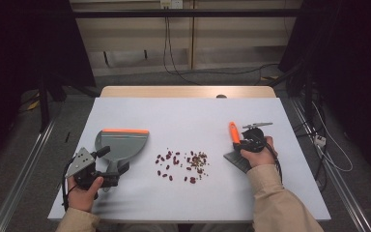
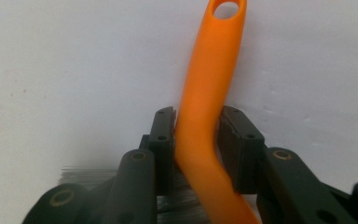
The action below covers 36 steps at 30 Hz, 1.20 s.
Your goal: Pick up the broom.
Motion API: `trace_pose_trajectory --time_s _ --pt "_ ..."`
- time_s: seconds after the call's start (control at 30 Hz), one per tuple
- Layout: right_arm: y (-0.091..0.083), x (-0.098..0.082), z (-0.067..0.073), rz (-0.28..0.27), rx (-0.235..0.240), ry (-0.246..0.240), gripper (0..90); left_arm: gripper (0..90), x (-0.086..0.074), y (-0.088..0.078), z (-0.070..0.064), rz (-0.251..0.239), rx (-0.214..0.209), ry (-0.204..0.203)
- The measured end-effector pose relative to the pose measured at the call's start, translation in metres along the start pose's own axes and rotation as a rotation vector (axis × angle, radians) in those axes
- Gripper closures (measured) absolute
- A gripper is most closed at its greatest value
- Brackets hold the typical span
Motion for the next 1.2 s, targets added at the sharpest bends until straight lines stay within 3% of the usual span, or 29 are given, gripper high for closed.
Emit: trace_pose_trajectory --time_s 0.23,0.6,1.2 --pt "0.000 -0.002 0.001 -0.029 -0.005 -0.001 68.2 5.0 0.001 0.000 -0.002 -0.003 -0.003 0.007" --pt "-0.003 0.000 -0.001 -0.024 0.010 -0.002 68.7 5.0 0.003 -0.003 -0.002 -0.012 0.005 0.009" --pt "-0.040 0.023 -0.004 -0.173 0.098 0.066 70.7 5.0 0.004 -0.002 -0.002 -0.010 0.013 0.019"
Point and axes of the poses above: each handheld gripper's, and its own axes: y roughly forward along the jaws, x roughly out of its top, z roughly to its left, the point moved 6 cm from there along y, roughly forward along the jaws, and after that the axes turned 5 degrees about -x, right-handed, at the moved point
